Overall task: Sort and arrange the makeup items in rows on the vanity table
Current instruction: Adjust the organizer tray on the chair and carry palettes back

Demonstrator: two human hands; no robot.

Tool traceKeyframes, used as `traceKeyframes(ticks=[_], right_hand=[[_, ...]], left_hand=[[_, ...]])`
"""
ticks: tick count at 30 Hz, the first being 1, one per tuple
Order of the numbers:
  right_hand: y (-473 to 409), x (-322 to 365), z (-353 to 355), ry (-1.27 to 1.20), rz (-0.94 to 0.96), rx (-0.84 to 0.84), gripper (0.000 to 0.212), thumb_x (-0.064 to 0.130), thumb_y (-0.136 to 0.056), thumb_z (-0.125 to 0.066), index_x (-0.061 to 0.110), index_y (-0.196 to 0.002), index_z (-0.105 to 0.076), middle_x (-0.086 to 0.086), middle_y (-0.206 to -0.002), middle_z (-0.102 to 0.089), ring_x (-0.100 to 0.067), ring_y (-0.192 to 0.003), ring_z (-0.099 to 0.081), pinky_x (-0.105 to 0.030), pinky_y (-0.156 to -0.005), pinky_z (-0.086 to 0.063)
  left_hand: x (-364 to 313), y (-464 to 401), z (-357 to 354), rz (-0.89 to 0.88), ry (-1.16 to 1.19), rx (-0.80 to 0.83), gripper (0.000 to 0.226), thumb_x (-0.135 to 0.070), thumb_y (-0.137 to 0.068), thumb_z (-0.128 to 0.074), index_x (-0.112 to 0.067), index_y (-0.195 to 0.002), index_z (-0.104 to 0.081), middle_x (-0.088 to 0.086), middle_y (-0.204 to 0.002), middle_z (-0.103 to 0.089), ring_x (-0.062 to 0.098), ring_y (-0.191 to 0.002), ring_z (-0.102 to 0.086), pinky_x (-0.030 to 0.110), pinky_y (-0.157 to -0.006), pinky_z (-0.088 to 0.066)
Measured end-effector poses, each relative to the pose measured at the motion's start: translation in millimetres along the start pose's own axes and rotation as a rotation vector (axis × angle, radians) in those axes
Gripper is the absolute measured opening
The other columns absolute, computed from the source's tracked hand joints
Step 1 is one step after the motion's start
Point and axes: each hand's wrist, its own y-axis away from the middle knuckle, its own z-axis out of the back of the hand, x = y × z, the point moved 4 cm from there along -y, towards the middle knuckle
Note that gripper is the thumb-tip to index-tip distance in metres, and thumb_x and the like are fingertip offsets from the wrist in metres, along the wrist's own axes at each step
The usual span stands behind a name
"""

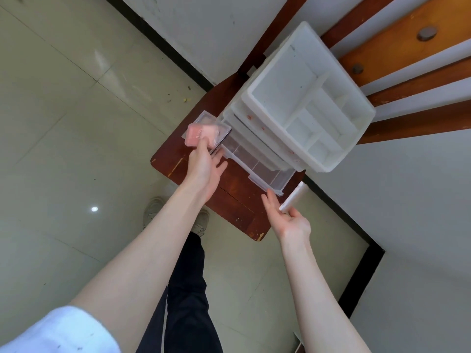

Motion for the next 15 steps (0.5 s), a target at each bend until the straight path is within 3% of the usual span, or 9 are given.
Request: traceKeyframes(ticks=[8,12,15], right_hand=[[-23.2,14.4,-37.6,-0.058,0.0,0.18,0.047,0.022,-0.102,-0.019,-0.006,-0.136,-0.034,-0.025,-0.14,-0.042,-0.035,-0.135,-0.035,-0.048,-0.113,-0.02],[-31.4,14.0,-43.2,-0.137,0.02,0.227,0.045,0.026,-0.102,-0.017,-0.006,-0.111,-0.048,-0.023,-0.138,-0.046,-0.035,-0.133,-0.039,-0.051,-0.111,-0.023],[-34.9,11.0,-44.7,-0.143,0.012,0.236,0.048,0.028,-0.102,-0.017,-0.003,-0.131,-0.04,-0.021,-0.139,-0.046,-0.033,-0.133,-0.039,-0.051,-0.112,-0.023]], left_hand=[[-6.5,-29.8,-40.2,-0.03,-0.013,0.031,0.047,-0.033,-0.1,-0.023,-0.008,-0.139,-0.033,0.015,-0.136,-0.047,0.023,-0.122,-0.049,0.04,-0.104,-0.034],[-2.5,-37.1,-43.3,0.021,0.094,0.041,0.048,-0.037,-0.097,-0.023,-0.013,-0.135,-0.038,0.011,-0.129,-0.055,0.023,-0.121,-0.05,0.044,-0.103,-0.032],[-6.0,-41.9,-43.4,0.033,0.124,0.054,0.045,-0.036,-0.095,-0.026,-0.015,-0.132,-0.042,0.01,-0.123,-0.059,0.024,-0.116,-0.053,0.044,-0.1,-0.033]])
